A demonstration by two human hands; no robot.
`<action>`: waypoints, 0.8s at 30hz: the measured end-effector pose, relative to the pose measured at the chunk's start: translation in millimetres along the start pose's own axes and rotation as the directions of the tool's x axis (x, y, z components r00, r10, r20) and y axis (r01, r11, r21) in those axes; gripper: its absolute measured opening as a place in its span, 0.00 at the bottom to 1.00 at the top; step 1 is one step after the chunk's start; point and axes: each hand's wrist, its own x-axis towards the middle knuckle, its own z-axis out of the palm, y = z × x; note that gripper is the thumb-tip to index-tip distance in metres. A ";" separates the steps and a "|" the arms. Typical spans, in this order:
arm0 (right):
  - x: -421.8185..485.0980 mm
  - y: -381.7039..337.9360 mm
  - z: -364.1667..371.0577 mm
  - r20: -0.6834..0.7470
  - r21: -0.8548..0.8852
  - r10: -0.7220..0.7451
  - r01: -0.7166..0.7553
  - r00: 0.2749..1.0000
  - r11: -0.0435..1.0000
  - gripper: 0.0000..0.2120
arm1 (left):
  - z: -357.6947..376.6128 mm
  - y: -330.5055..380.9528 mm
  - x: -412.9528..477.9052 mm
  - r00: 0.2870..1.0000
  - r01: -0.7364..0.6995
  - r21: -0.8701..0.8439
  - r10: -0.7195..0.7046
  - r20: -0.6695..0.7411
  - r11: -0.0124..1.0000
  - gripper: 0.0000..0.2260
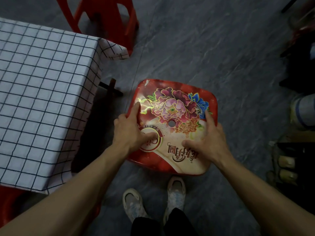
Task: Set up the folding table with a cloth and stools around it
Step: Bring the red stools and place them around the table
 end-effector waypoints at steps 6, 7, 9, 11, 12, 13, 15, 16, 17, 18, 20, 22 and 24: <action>-2.6 26.1 -22.9 -0.017 0.011 0.044 -0.044 0.999 0.999 0.65 | 17.7 33.2 -4.1 0.999 -0.029 0.000 0.029 0.045 1.000 0.54; -2.8 29.8 -24.7 -0.019 0.010 0.050 -0.050 0.999 0.999 0.65 | 19.9 36.4 -4.8 0.998 -0.028 0.000 0.028 0.050 1.000 0.54; -2.4 34.2 -25.3 -0.017 0.009 0.058 -0.058 0.998 0.998 0.65 | 23.4 40.0 -7.6 0.998 -0.022 0.004 0.022 0.055 1.000 0.55; -1.5 35.2 -24.1 -0.013 0.005 0.060 -0.060 0.998 0.998 0.65 | 24.8 41.5 -9.1 0.998 -0.013 0.006 0.013 0.057 1.000 0.55; -1.1 35.1 -23.6 -0.014 0.005 0.063 -0.063 0.998 0.998 0.65 | 24.5 42.1 -9.1 0.998 -0.007 0.006 0.006 0.060 1.000 0.55; -1.3 35.1 -23.4 -0.019 0.008 0.066 -0.066 0.998 0.998 0.65 | 23.7 42.8 -9.5 0.998 0.000 0.006 0.000 0.064 1.000 0.55; -1.5 35.4 -25.8 -0.033 0.006 0.063 -0.063 0.997 0.998 0.65 | 23.0 44.6 -10.8 0.998 -0.004 0.009 0.003 0.062 1.000 0.55; -0.4 35.4 -28.0 -0.034 0.000 0.063 -0.063 0.997 0.998 0.65 | 23.6 45.0 -11.9 0.998 -0.010 0.010 0.009 0.059 1.000 0.55; 0.9 36.3 -31.0 -0.032 -0.006 0.068 -0.068 0.997 0.998 0.65 | 25.3 44.9 -13.7 0.998 -0.013 0.010 0.013 0.058 1.000 0.56; 2.8 37.0 -33.8 -0.031 -0.009 0.074 -0.074 0.997 0.997 0.65 | 27.5 45.0 -15.1 0.998 -0.015 0.010 0.015 0.055 1.000 0.56; 5.0 37.1 -38.5 -0.024 -0.020 0.081 -0.081 0.996 0.996 0.66 | 30.6 46.5 -16.1 0.999 -0.011 0.002 0.011 0.049 1.000 0.56; 5.9 31.7 -41.1 -0.008 -0.073 0.083 -0.084 0.996 0.994 0.65 | 29.6 50.1 -14.7 0.998 -0.001 0.000 0.001 0.060 1.000 0.56; 7.6 21.0 -42.0 0.021 -0.169 0.087 -0.082 0.996 0.982 0.65 | 25.8 54.9 -13.5 0.998 -0.022 0.043 0.019 0.066 0.999 0.55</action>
